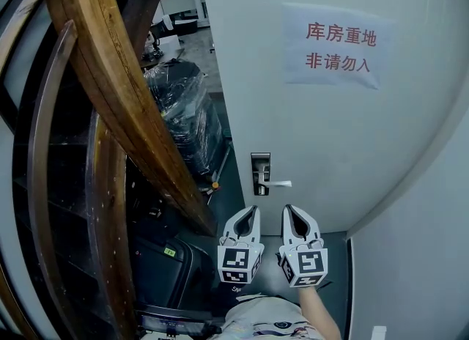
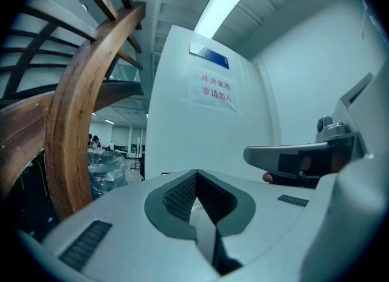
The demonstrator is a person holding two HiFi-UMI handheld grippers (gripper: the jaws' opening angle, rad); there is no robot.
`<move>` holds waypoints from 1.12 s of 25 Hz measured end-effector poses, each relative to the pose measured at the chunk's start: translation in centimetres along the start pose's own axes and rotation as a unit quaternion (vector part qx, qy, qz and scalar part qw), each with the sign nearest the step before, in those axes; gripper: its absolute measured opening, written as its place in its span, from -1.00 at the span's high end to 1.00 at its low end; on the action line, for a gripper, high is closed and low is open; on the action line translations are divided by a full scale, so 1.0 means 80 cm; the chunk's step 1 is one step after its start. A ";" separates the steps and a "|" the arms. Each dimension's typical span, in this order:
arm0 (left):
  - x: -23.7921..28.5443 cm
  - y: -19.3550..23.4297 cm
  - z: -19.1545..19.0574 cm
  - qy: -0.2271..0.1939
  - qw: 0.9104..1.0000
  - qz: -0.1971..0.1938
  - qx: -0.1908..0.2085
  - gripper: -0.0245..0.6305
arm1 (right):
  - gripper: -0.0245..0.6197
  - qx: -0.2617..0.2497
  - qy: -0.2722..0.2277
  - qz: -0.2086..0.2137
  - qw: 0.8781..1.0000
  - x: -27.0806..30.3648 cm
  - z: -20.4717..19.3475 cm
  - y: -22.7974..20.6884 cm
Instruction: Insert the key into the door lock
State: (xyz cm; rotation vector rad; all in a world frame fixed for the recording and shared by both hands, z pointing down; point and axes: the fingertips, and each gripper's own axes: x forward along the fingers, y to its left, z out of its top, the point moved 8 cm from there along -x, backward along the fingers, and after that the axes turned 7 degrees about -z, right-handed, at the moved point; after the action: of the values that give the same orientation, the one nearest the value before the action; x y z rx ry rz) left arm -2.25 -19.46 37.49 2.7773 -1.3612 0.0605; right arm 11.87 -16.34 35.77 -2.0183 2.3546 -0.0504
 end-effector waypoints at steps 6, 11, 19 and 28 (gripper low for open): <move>0.000 0.004 -0.002 0.002 1.000 0.004 0.000 0.92 | 0.90 0.001 0.002 0.000 1.000 0.002 -0.003 -0.001; 0.002 0.003 -0.004 0.004 1.000 0.003 -0.003 0.92 | 0.90 0.001 0.004 0.002 1.000 0.003 -0.005 -0.001; 0.002 0.003 -0.007 0.006 1.000 0.004 -0.005 0.92 | 0.90 0.002 0.008 0.001 1.000 0.002 -0.010 -0.002; 0.003 0.005 -0.008 0.005 1.000 0.003 -0.006 0.92 | 0.90 0.001 0.008 0.001 1.000 0.004 -0.010 -0.001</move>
State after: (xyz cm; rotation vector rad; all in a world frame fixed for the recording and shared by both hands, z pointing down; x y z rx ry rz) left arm -2.43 -19.86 38.13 2.7591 -1.3639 0.0648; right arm 11.82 -16.70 36.57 -2.0227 2.3652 -0.0702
